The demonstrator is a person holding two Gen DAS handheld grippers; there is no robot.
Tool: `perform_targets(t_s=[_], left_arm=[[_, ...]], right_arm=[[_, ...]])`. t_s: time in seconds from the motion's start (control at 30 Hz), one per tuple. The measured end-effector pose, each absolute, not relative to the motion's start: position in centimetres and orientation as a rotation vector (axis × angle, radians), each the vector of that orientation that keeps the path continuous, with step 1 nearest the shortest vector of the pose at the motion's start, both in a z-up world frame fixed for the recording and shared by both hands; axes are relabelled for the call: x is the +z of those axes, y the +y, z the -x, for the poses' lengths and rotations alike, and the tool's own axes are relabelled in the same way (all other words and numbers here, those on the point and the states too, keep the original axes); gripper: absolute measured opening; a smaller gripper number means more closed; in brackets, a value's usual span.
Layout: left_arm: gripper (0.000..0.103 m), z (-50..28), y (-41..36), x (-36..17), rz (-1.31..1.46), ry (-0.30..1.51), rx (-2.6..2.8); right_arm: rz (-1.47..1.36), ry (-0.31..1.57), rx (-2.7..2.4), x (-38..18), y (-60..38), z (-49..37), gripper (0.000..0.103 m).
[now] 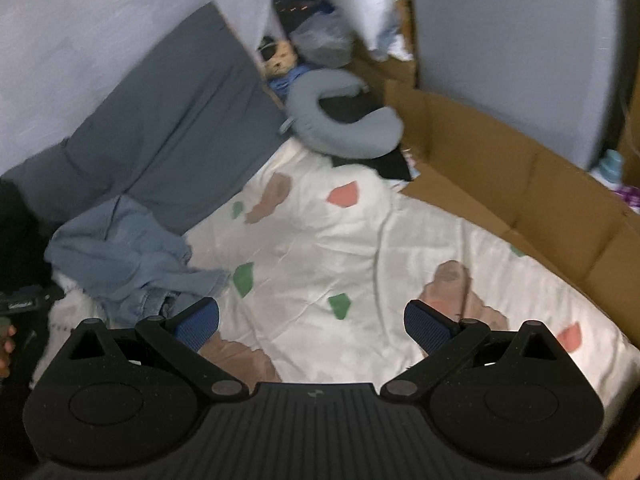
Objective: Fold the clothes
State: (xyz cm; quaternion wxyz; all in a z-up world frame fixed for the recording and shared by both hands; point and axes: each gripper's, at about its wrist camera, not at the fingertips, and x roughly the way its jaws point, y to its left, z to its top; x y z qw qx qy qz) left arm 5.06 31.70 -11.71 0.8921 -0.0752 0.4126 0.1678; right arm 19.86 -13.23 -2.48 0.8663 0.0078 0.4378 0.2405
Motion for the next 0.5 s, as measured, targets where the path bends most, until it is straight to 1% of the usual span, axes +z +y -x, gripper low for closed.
perform_targets(t_s=[0.1,0.27,0.5], left_arm=[[0.086,-5.4,32.5,-13.8,0.181,0.87,0.363],[0.086,-6.1,33.7,-16.6,0.189,0.871,0.397],[0.086,-6.6,36.4,-18.6,0.149,0.794,0.494]], right_arm=[[0.007,0.92,0.555,-3.4,-12.0,-20.4,0.101],[0.022,0.916,0.619,-5.6,-10.1,-21.1,0.101],[0.002,0.939,0.634,-9.6,-9.3,-22.6,0.1]])
